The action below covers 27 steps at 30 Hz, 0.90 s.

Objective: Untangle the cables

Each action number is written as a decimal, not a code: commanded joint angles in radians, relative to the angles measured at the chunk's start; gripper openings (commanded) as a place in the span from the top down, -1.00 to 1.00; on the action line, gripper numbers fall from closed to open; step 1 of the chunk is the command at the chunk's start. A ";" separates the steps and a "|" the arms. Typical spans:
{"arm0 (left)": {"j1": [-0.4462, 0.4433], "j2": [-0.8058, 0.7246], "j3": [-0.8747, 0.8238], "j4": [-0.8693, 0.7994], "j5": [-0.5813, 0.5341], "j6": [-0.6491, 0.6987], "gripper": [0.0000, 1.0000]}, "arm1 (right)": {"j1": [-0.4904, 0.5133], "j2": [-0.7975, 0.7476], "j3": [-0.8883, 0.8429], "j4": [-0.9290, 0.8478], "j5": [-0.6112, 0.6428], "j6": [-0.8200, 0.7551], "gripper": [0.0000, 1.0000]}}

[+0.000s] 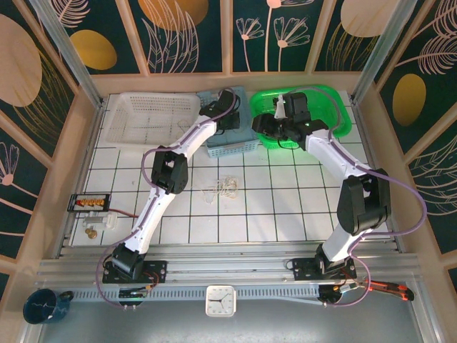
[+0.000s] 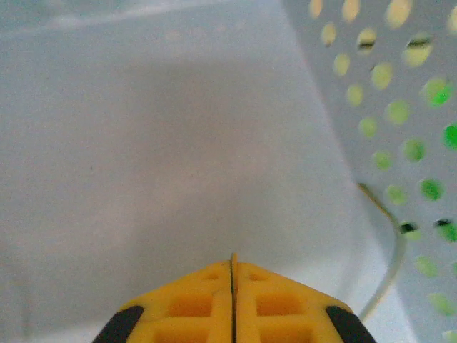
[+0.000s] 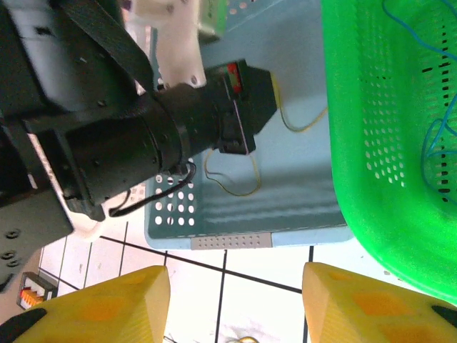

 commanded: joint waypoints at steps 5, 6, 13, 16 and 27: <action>-0.001 0.015 0.203 -0.053 0.008 0.017 1.00 | -0.001 -0.031 -0.026 0.030 -0.029 -0.008 -0.04; -0.001 0.015 0.226 -0.063 0.008 0.015 1.00 | 0.000 -0.031 -0.027 0.030 -0.030 -0.008 -0.04; 0.004 -0.011 0.386 -0.155 -0.048 0.002 1.00 | 0.004 -0.030 -0.031 0.038 -0.040 -0.014 -0.04; 0.012 -0.058 0.388 -0.186 -0.101 0.010 1.00 | 0.007 -0.025 -0.033 0.041 -0.047 -0.019 -0.04; 0.145 -0.160 0.389 -0.367 -0.214 -0.014 1.00 | 0.038 0.017 0.003 0.051 -0.063 -0.045 -0.05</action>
